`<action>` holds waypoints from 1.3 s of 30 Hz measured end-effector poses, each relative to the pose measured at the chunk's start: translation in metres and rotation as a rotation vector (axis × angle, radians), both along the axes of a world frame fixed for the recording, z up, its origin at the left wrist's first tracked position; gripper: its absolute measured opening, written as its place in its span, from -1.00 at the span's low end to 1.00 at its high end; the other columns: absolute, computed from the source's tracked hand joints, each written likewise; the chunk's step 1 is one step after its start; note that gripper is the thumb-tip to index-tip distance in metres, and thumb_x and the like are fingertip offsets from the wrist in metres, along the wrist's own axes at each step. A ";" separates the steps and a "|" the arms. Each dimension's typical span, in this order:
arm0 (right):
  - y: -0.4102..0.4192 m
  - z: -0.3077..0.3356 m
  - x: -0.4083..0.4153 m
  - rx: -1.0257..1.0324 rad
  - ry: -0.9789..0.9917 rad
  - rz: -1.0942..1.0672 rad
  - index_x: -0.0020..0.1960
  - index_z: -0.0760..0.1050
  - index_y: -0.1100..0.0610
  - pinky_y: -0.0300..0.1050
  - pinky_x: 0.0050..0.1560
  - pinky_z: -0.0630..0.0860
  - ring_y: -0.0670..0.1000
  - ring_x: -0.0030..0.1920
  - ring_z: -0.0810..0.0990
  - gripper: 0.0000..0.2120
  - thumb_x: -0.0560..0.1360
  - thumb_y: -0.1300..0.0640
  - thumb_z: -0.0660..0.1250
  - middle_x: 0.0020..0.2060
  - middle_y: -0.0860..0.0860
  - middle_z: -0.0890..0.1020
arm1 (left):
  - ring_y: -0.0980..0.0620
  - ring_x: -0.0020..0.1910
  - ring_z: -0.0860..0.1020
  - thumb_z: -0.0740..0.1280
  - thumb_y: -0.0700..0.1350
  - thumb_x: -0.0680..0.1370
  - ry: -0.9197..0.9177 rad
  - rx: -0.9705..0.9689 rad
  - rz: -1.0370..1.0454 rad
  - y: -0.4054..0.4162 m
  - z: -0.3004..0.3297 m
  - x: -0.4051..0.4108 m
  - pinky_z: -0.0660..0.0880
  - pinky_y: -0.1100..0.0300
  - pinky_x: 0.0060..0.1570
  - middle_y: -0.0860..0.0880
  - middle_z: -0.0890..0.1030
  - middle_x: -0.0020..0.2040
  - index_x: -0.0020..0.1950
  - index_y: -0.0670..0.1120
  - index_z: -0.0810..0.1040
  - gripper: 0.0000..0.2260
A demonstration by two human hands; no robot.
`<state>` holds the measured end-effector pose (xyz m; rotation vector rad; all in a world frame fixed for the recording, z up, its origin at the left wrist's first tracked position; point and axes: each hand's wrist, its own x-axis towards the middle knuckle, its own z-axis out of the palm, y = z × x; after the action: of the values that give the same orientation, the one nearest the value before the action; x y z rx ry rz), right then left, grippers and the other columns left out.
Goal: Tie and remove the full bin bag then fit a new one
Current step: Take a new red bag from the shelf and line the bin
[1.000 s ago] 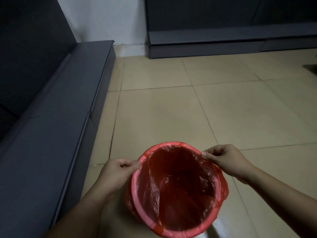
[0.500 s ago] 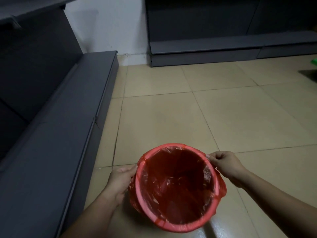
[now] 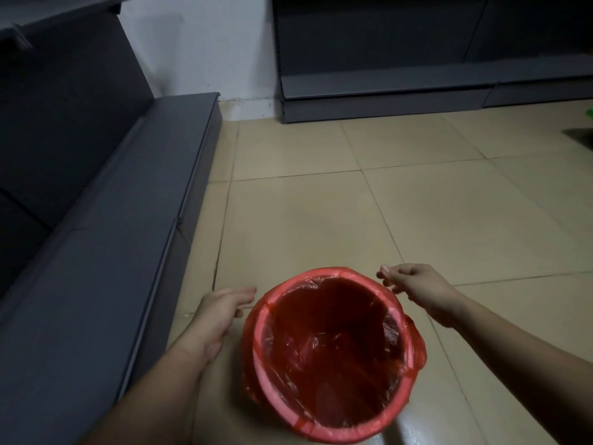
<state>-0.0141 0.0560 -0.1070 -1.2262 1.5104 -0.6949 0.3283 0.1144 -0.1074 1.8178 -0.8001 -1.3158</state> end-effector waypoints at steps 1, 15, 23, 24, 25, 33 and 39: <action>-0.006 0.001 0.005 0.002 0.008 0.019 -0.04 0.69 0.25 -0.15 -0.16 0.52 0.03 -0.17 0.57 -0.68 0.52 -0.03 0.39 -0.13 0.02 0.71 | 0.03 -0.13 0.57 0.41 -0.09 0.54 -0.001 -0.022 -0.027 -0.005 0.004 -0.006 0.42 0.20 -0.27 -0.01 0.71 -0.04 0.06 -0.11 0.70 -0.84; -0.032 -0.019 0.034 0.129 -0.008 0.114 -0.31 0.65 0.30 -0.08 -0.13 0.59 0.00 -0.31 0.63 -0.72 0.46 0.10 0.49 -0.32 0.13 0.72 | -0.06 -0.50 0.63 0.50 -0.24 0.47 0.176 0.080 0.091 -0.036 -0.023 -0.033 0.62 0.08 -0.30 -0.21 0.68 -0.40 -0.14 -0.28 0.67 -0.90; -0.022 -0.014 0.031 0.156 -0.009 0.055 -0.20 0.67 0.24 -0.23 -0.33 0.51 -0.01 -0.38 0.56 -0.74 0.49 0.04 0.45 -0.37 0.05 0.68 | -0.10 -0.32 0.66 0.48 -0.03 0.50 0.172 0.121 0.090 -0.022 -0.026 -0.022 0.63 0.02 -0.15 -0.22 0.72 -0.24 -0.03 -0.25 0.69 -0.73; -0.017 -0.012 0.027 0.101 0.010 0.014 -0.15 0.68 0.22 -0.23 -0.31 0.51 -0.03 -0.34 0.56 -0.76 0.49 0.03 0.44 -0.29 0.07 0.71 | -0.10 -0.26 0.65 0.48 0.01 0.50 0.120 0.089 0.089 -0.017 -0.025 -0.018 0.61 0.03 -0.09 -0.20 0.72 -0.18 0.00 -0.23 0.68 -0.70; -0.011 -0.010 0.021 0.035 0.046 -0.026 -0.14 0.69 0.17 -0.19 -0.26 0.52 -0.02 -0.30 0.56 -0.79 0.49 0.01 0.44 -0.21 0.10 0.73 | -0.08 -0.18 0.65 0.48 0.03 0.49 0.047 0.047 0.089 -0.010 -0.021 -0.014 0.59 0.08 -0.04 -0.16 0.72 -0.11 0.03 -0.20 0.68 -0.69; 0.060 0.004 -0.015 -0.043 0.068 0.005 -0.18 0.73 0.10 -0.15 -0.07 0.60 -0.07 -0.17 0.71 -0.87 0.46 0.05 0.48 -0.26 -0.04 0.76 | 0.10 -0.26 0.53 0.44 0.05 0.51 -0.029 0.053 -0.034 0.075 -0.001 -0.010 0.39 0.22 -0.34 0.02 0.74 -0.14 0.02 -0.03 0.71 -0.80; 0.077 -0.004 -0.013 -0.023 0.050 -0.018 -0.19 0.74 0.11 -0.02 -0.13 0.62 0.04 -0.26 0.70 -0.87 0.45 0.07 0.48 -0.30 0.08 0.76 | -0.03 -0.33 0.60 0.44 -0.07 0.53 0.122 0.100 -0.004 0.082 -0.003 -0.017 0.52 0.15 -0.33 -0.10 0.72 -0.26 0.00 -0.14 0.73 -0.83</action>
<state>-0.0269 0.1326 -0.1110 -1.2566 1.5599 -0.6995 0.3110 0.1963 -0.1108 1.7935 -0.6835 -1.4773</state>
